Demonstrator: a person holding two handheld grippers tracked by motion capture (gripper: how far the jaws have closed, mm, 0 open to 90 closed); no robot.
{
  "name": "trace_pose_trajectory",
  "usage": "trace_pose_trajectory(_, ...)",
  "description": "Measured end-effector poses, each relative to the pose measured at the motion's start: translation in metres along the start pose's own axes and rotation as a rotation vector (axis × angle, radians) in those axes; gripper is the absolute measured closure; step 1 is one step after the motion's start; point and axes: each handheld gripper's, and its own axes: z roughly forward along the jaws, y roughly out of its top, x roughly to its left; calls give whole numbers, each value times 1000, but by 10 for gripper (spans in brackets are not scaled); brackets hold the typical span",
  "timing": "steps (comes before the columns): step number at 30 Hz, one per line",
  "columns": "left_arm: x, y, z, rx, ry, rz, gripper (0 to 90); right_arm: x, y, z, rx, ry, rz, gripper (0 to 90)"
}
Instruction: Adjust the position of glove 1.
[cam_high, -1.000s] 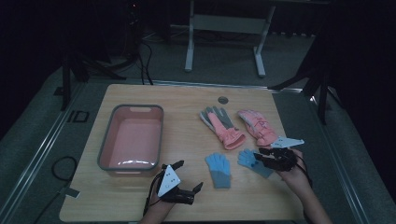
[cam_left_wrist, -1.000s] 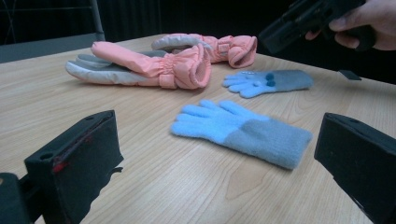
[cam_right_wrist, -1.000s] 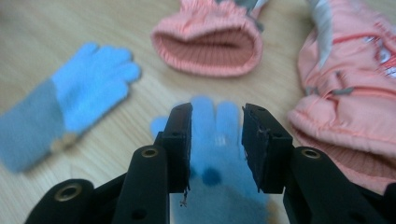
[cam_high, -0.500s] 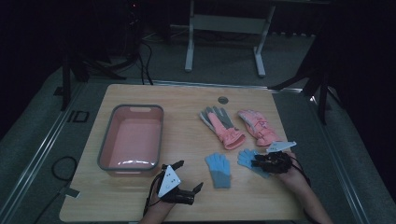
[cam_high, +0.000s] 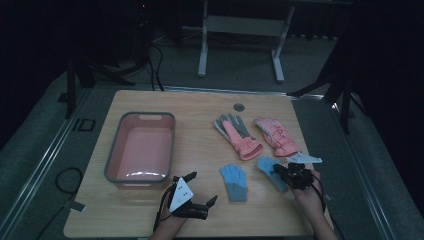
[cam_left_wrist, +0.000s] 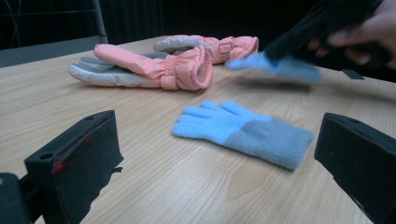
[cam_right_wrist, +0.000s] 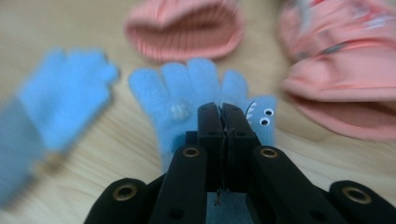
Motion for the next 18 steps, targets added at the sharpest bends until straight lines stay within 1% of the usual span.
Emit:
trace_pose_trajectory(1, 0, 0, 0, -1, 1, 0, 4, 3, 1, -5, -11, -12, 13, 877)
trace_pose_trajectory(2, 0, 0, 0, -1, 1, 1, 4, 7, 2, -11, -22, -50, 24, 877)
trace_pose_trajectory(3, -1, 0, 0, -3, 1, 1, 4, 9, 2, -17, -36, -75, 56, 877)
trace_pose_trajectory(4, -1, 0, 0, -2, 1, 3, 4, 10, 2, -23, -44, -80, 119, 878)
trace_pose_trajectory(5, -1, 0, 0, -1, 2, 5, 4, 11, 0, -27, -50, -96, 160, 877)
trace_pose_trajectory(6, -1, 0, 0, 0, 2, 5, 4, 14, -2, -30, -54, -126, 195, 877)
trace_pose_trajectory(7, -1, 0, 0, 0, 2, 5, 4, 14, -2, -30, -54, -126, 195, 877)
trace_pose_trajectory(8, -1, 0, 0, 3, 3, 5, 4, 19, -8, -33, -64, -182, 277, 877)
trace_pose_trajectory(10, -1, 0, 0, 2, 3, 5, 4, 21, -14, -33, -78, -216, 348, 878)
trace_pose_trajectory(11, -1, 0, 0, 2, 3, 6, 4, 22, -18, -32, -82, -224, 376, 878)
trace_pose_trajectory(12, -1, 0, 0, 2, 3, 7, 4, 23, -21, -31, -86, -229, 395, 878)
trace_pose_trajectory(13, -1, 0, 0, 2, 3, 7, 4, 23, -21, -31, -86, -229, 395, 878)
trace_pose_trajectory(14, -1, 0, 0, 2, 3, 7, 4, 25, -24, -29, -86, -244, 400, 878)
trace_pose_trajectory(15, -1, 0, 0, 3, 2, 8, 4, 28, -30, -23, -77, -261, 420, 878)
trace_pose_trajectory(18, -1, 0, 0, 1, 0, 6, 4, 28, -40, -11, -56, -290, 437, 877)
